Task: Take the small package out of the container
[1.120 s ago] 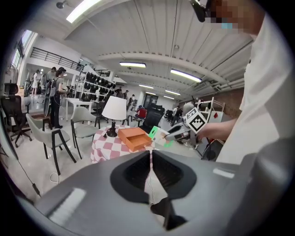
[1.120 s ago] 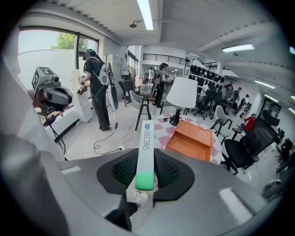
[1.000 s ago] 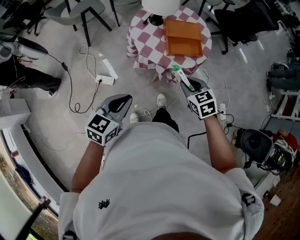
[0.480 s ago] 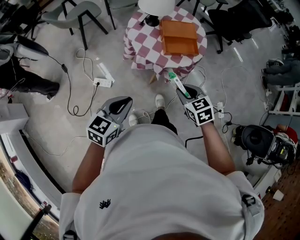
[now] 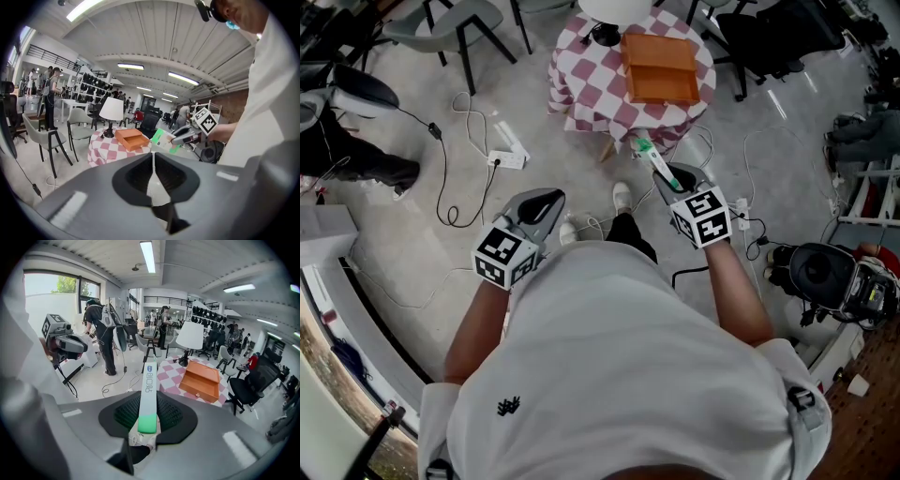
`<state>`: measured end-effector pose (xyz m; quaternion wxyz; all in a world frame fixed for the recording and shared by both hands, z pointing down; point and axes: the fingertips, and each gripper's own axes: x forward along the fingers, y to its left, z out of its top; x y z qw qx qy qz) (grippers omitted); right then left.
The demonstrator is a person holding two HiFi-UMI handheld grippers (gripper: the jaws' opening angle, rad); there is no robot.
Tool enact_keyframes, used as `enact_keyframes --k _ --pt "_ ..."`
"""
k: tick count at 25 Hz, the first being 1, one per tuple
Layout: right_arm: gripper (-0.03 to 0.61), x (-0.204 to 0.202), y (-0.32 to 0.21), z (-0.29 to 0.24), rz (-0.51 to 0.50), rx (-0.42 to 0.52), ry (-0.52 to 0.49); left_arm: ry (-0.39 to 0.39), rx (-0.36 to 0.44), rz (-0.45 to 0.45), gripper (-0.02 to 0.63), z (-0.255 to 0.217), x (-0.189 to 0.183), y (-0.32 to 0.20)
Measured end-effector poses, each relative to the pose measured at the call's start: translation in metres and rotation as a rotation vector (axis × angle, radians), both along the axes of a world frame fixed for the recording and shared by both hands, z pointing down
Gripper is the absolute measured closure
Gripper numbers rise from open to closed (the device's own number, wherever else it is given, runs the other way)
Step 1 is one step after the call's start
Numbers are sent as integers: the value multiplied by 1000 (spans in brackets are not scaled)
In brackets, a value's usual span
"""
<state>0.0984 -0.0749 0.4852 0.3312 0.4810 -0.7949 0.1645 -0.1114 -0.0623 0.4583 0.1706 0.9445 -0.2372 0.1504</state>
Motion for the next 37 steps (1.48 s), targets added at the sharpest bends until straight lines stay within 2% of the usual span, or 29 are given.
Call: enact_keyframes --k 12,23,37 --pt "488 -1 -4 1 1 -3 -1 -10 -15 -2 546 6 -4 -1" --pt "488 -6 -22 4 -29 -1 -9 -16 -19 -56 546 7 -16 -9" --pt "488 13 -45 8 -16 -9 -16 -22 -17 -62 546 6 -2 -40"
